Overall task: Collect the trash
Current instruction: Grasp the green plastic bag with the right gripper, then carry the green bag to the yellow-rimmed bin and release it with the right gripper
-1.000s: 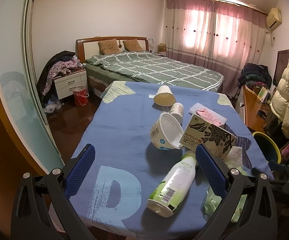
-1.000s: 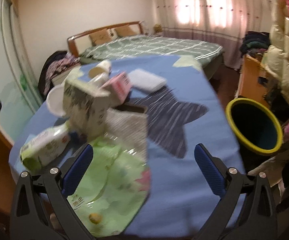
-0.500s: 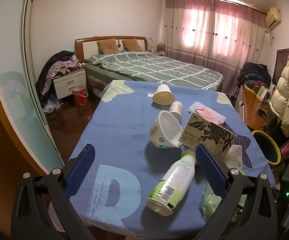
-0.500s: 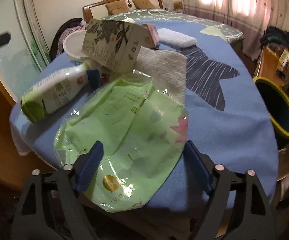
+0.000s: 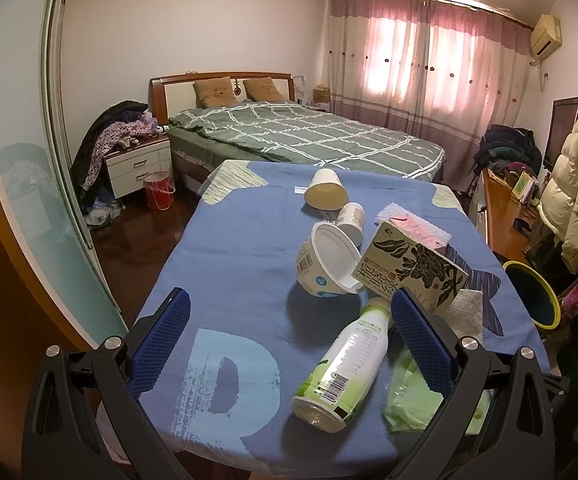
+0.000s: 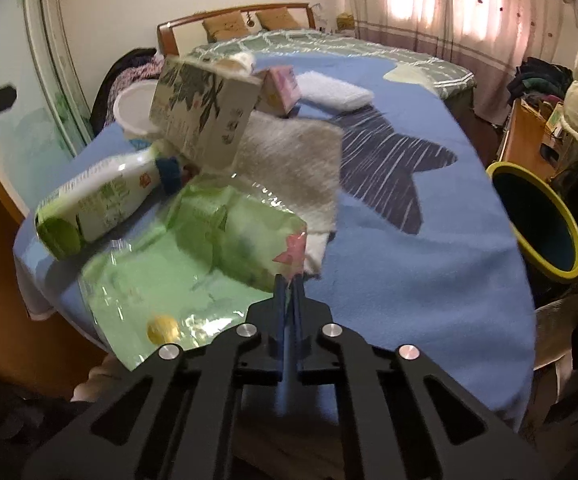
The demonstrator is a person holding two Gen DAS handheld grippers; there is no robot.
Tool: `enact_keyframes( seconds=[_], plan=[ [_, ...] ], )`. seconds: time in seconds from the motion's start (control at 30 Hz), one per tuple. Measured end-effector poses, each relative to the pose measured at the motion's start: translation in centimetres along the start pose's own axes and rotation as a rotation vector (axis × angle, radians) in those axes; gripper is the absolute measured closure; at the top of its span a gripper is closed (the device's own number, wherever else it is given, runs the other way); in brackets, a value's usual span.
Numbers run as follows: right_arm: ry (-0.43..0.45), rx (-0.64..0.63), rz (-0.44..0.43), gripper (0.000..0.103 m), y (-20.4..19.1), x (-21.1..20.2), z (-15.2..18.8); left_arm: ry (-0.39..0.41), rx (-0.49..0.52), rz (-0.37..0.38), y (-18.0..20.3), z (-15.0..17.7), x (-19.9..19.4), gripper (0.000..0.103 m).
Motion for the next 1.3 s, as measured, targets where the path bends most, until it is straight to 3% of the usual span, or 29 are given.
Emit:
enact_keyframes(
  seconds=[0.3, 0.57, 1.0, 1.3],
  plan=[
    [0.136, 0.019, 0.011, 0.101, 1.3, -5.7, -3.1, -0.001, -0.004, 0.001, 0.0, -0.1, 0.0, 0.004],
    [0.270, 0.087, 0.090, 0.101, 5.2, -9.9, -5.5, 0.002, 0.016, 0.025, 0.7, -0.2, 0.0, 0.004],
    [0.438, 0.238, 0.330, 0.101, 17.9, -14.1, -9.4, -0.029, 0.088, 0.090, 4.7, 0.7, 1.3, 0.004],
    [0.406, 0.392, 0.493, 0.101, 29.2, -11.9, -9.7, -0.077, 0.116, 0.109, 6.7, 1.8, 3.4, 0.004]
  ],
)
Point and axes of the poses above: each gripper's, at about its wrist camera, not at the fingertips, and x roughly the way its jaws point, y to its right, z to its underside, the point moved 8 cm from there along x, roughly the way its jaws point, and after that the axes turned 15 degrees about -z, right-handed, at the moved point
